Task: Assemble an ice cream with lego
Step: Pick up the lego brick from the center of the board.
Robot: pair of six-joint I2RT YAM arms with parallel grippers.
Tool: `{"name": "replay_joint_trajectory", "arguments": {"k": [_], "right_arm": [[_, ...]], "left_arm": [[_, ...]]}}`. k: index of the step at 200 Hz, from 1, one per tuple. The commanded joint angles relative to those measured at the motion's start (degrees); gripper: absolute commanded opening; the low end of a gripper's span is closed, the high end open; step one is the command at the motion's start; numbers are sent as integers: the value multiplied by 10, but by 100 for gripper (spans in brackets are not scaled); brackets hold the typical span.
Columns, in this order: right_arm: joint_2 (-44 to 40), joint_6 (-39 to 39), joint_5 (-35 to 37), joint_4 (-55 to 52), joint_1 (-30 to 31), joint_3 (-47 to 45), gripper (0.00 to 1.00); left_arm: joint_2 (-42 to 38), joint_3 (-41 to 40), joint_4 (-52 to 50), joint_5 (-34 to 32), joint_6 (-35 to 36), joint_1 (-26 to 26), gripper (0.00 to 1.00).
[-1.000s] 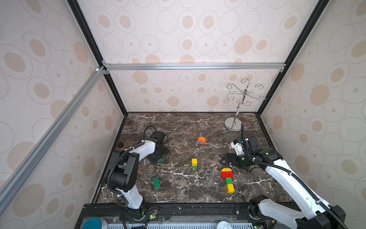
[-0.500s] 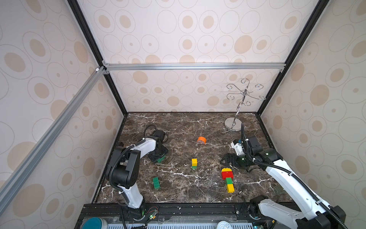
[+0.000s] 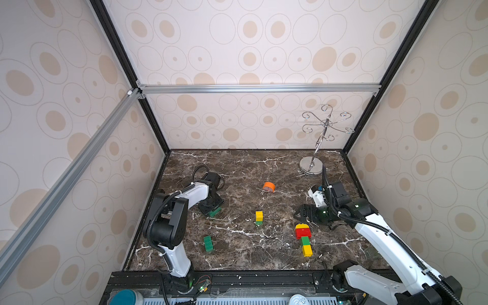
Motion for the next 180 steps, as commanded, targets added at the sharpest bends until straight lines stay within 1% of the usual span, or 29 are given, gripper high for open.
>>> {"name": "replay_joint_trajectory", "arguments": {"k": [1, 36, 73, 105, 128, 180], "right_arm": [[-8, -7, 6, -1, -4, -10, 99], [-11, -5, 6, -1, -5, -11, 99], [-12, -4, 8, -1, -4, -14, 98], [-11, -2, 6, 3, -4, -19, 99], [-10, -2, 4, 7, -4, -22, 99], [-11, -3, 2, 9, -5, -25, 98]], "left_arm": [[2, 8, -18, -3, 15, 3, 64], [-7, 17, -24, 1, 41, -3, 61], [-21, 65, -64, -19, 83, -32, 59], [-40, 131, -105, -27, 117, -84, 57], [-47, 182, -140, -29, 121, -126, 57], [-25, 302, -227, -14, 138, -215, 55]]}}
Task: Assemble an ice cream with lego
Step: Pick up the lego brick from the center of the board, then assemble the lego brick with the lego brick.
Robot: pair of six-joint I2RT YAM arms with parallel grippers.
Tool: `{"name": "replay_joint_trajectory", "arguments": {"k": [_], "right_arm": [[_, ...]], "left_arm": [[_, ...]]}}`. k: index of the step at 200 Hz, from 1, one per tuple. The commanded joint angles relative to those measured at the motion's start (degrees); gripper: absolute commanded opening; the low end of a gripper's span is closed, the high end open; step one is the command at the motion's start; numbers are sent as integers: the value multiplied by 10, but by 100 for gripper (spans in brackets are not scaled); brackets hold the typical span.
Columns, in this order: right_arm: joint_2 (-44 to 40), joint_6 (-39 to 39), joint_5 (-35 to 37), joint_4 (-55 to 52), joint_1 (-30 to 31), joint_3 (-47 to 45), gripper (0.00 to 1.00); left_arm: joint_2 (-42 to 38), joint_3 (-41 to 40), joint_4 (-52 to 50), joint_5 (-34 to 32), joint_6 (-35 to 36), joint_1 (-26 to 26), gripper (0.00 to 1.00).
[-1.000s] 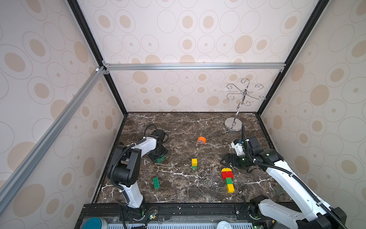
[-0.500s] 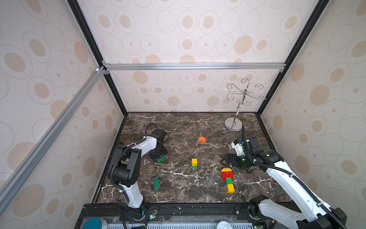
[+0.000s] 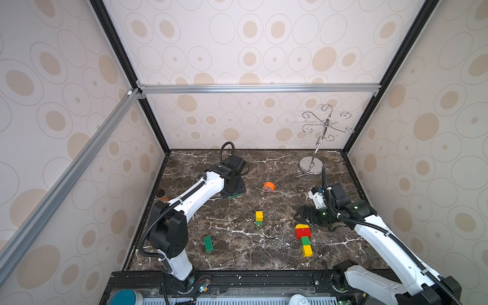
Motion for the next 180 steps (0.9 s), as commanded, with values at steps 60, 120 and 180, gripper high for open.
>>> {"name": "replay_joint_trajectory", "arguments": {"k": [60, 120, 180], "right_arm": [[-5, -6, -4, 2, -4, -9, 98], [-22, -5, 6, -5, -4, -21, 99], [-22, -8, 7, -5, -5, -22, 99]], "left_arm": [[70, 132, -126, 39, 30, -119, 54], [100, 126, -117, 60, 26, -147, 53], [100, 89, -94, 78, 19, -151, 53]]}}
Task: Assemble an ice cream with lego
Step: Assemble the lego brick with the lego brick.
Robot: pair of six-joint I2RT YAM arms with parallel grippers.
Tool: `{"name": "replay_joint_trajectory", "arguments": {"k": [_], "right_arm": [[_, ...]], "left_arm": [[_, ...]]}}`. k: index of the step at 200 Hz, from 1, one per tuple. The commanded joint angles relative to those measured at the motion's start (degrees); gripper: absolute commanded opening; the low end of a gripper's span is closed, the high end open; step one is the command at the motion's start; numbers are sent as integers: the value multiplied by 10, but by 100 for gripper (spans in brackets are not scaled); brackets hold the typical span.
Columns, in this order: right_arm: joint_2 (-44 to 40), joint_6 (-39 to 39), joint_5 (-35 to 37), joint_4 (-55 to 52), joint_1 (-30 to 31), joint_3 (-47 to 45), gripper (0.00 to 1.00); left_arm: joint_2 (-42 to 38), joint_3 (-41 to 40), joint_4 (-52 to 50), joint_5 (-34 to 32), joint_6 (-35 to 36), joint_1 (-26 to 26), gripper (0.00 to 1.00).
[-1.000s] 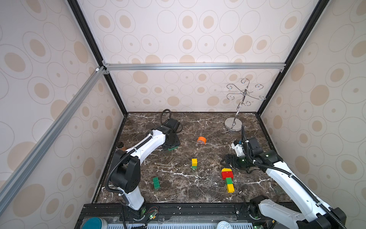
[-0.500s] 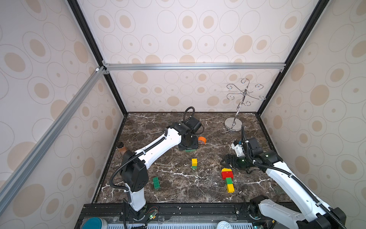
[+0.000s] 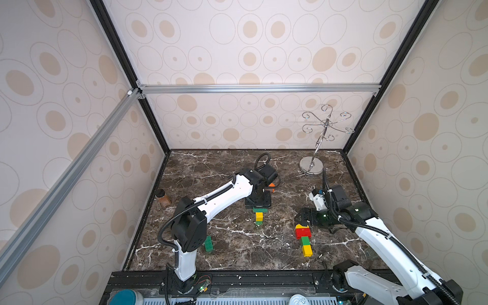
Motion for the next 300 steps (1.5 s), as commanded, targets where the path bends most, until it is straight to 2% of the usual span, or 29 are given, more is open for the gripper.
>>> {"name": "replay_joint_trajectory", "arguments": {"k": [1, 53, 187, 300], "right_arm": [[-6, -7, 4, -5, -5, -6, 99], [-4, -8, 3, -4, -5, -10, 98], [-4, -7, 6, -5, -4, -12, 99], [0, -9, 4, -2, -7, -12, 99]], "left_arm": [[-2, -15, -2, 7, 1, -4, 53], [3, -37, 15, 19, 6, -5, 52], [39, 8, 6, 5, -7, -5, 53], [31, -8, -5, -5, -10, -5, 52]]}}
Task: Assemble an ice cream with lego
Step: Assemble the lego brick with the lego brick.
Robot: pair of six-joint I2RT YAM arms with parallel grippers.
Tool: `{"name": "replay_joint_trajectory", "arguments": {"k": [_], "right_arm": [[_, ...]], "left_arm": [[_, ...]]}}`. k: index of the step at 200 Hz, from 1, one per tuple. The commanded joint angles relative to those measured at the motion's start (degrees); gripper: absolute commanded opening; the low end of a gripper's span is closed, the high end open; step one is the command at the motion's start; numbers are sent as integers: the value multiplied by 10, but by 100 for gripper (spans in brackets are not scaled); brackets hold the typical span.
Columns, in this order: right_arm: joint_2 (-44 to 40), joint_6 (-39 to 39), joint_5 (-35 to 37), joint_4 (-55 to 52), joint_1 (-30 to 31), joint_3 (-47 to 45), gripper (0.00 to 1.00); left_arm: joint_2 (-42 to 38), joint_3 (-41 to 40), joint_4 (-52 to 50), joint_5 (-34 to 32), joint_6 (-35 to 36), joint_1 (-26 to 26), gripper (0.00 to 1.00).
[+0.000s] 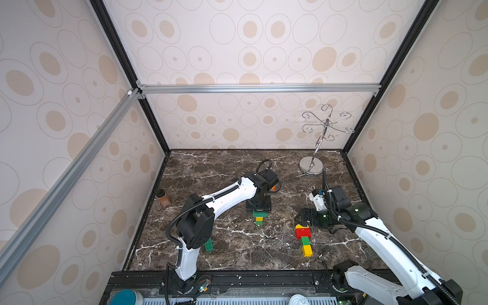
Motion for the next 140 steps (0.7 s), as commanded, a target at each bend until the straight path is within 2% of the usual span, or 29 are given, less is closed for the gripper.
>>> {"name": "replay_joint_trajectory", "arguments": {"k": [1, 68, 140], "right_arm": [[-1, -9, 2, -3, -6, -8, 99], [-3, -7, 2, -2, -7, -11, 98], [-7, -9, 3, -6, -8, -11, 99]], "left_arm": [[-3, 8, -15, -10, -9, -3, 52], [-8, -2, -11, -20, -20, -3, 52], [3, -2, -16, 2, -11, -3, 51]]}}
